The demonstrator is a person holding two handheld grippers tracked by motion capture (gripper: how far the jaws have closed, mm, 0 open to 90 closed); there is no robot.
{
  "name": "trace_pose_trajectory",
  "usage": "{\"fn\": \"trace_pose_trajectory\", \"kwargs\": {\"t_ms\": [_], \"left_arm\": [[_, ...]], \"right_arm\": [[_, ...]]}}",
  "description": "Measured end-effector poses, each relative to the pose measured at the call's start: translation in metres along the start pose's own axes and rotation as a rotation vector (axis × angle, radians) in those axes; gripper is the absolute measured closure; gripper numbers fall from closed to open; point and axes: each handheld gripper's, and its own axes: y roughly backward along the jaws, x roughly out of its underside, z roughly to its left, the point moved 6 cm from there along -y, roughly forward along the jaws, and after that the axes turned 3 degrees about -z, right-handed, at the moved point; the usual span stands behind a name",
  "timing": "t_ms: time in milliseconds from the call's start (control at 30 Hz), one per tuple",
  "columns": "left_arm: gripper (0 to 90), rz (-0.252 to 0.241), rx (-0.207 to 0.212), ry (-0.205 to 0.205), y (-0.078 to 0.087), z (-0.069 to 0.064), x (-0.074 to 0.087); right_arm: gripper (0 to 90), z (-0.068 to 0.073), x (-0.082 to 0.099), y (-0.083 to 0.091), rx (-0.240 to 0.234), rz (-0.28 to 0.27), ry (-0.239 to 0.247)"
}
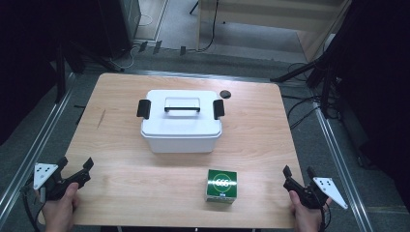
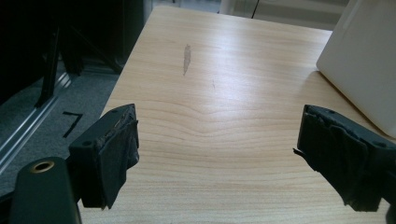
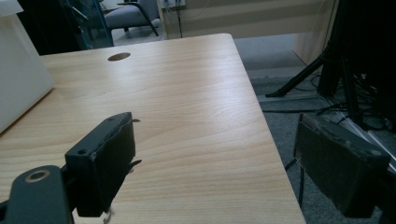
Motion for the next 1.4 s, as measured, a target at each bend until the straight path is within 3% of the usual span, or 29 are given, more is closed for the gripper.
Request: {"fn": "trace_pose_trajectory", "kwargs": {"t_ms": [100, 367, 467, 600, 733, 900, 967, 1000, 1100, 1300, 1400], "left_arm": [[13.4, 0.002, -0.010, 0.008, -0.002, 0.001, 0.000], [13.7, 0.009, -0.010, 0.017, -0.003, 0.002, 0.000], [13.9, 0.025, 0.022, 0.021, -0.003, 0.000, 0.001], [14.0, 0.030, 0.035, 0.018, -0.004, -0.001, 0.002], [14.0, 0.034, 0.040, 0.013, -0.004, -0.002, 0.002], [14.1, 0.041, 0.046, 0.009, -0.005, -0.003, 0.003], [14.2, 0.041, 0.042, 0.012, -0.006, -0.003, 0.003], [14.2, 0.042, 0.045, 0.010, -0.006, -0.004, 0.003], [14.2, 0.041, 0.045, 0.002, -0.006, -0.006, 0.003], [14.2, 0.054, 0.051, -0.009, -0.007, -0.007, 0.004], [14.2, 0.082, 0.052, -0.020, -0.009, -0.008, 0.006]], "right_arm": [[16.4, 0.002, 0.000, 0.000, -0.011, -0.008, 0.009], [21.1, 0.011, 0.001, 0.002, -0.040, -0.011, 0.088], [25.0, 0.017, -0.001, 0.001, -0.065, 0.003, 0.124], [28.0, 0.023, -0.005, 0.003, -0.101, 0.021, 0.098], [31.6, 0.033, -0.014, 0.004, -0.113, 0.004, 0.136], [33.7, 0.039, -0.024, 0.000, -0.117, -0.009, 0.138], [37.3, 0.041, -0.028, -0.005, -0.140, -0.001, 0.151], [38.3, 0.045, -0.030, -0.008, -0.181, 0.003, 0.143], [39.4, 0.047, -0.032, -0.010, -0.185, 0.024, 0.157], [43.7, 0.052, -0.045, -0.015, -0.203, -0.004, 0.179], [50.8, 0.056, -0.053, -0.021, -0.245, 0.021, 0.170]]}}
